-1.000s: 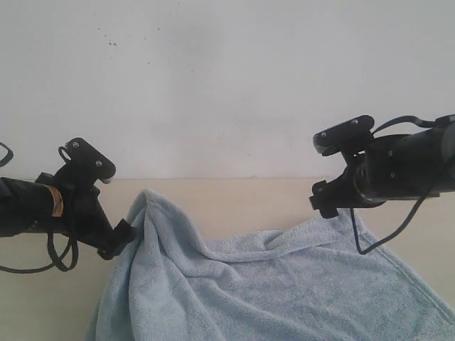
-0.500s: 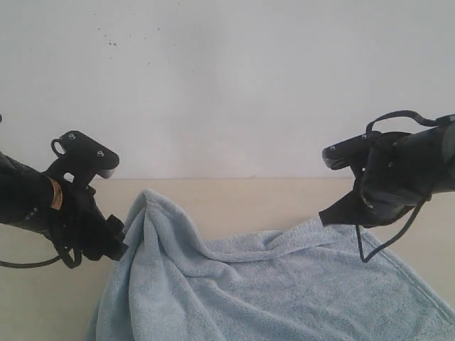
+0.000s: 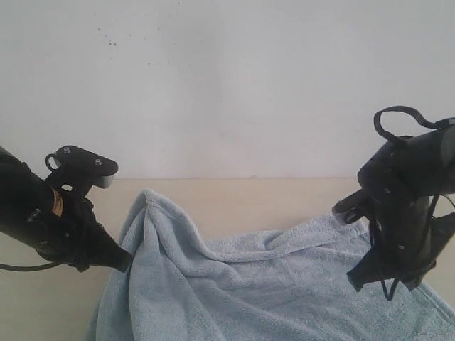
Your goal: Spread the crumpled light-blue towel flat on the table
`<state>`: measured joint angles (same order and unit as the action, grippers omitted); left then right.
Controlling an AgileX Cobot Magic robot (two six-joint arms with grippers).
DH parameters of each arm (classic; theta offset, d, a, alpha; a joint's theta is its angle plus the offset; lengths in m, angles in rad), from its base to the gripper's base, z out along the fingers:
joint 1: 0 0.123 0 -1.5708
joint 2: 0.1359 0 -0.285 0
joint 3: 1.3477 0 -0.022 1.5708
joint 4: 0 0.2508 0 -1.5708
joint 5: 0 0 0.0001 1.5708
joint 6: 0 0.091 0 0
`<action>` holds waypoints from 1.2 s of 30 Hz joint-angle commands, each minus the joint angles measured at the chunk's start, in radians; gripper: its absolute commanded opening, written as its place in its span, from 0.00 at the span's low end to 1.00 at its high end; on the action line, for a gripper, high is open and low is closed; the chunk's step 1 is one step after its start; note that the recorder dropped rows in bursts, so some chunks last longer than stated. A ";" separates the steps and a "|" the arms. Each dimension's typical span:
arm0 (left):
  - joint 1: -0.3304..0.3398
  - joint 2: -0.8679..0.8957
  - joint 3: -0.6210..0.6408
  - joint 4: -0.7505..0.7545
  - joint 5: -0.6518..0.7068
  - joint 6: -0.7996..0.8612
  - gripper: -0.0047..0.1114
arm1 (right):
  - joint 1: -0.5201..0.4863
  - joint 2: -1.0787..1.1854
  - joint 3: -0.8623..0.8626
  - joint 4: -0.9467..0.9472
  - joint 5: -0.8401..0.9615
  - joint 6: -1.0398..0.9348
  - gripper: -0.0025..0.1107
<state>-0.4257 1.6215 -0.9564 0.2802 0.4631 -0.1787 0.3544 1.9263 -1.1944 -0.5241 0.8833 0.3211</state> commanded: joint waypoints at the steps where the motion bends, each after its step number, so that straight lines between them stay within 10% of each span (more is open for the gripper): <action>1: -0.005 -0.010 -0.004 -0.016 -0.001 0.004 0.08 | -0.053 0.001 -0.004 0.044 0.024 -0.015 0.03; 22: -0.005 -0.010 -0.004 -0.016 -0.073 0.004 0.08 | -0.217 0.001 0.197 0.159 -0.211 -0.093 0.03; 36: -0.005 -0.010 -0.004 -0.015 -0.098 0.007 0.08 | -0.606 -0.001 0.197 0.239 -0.071 -0.077 0.03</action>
<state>-0.4257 1.6215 -0.9564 0.2734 0.3825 -0.1748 -0.2268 1.9237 -1.0065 -0.3034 0.8311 0.2701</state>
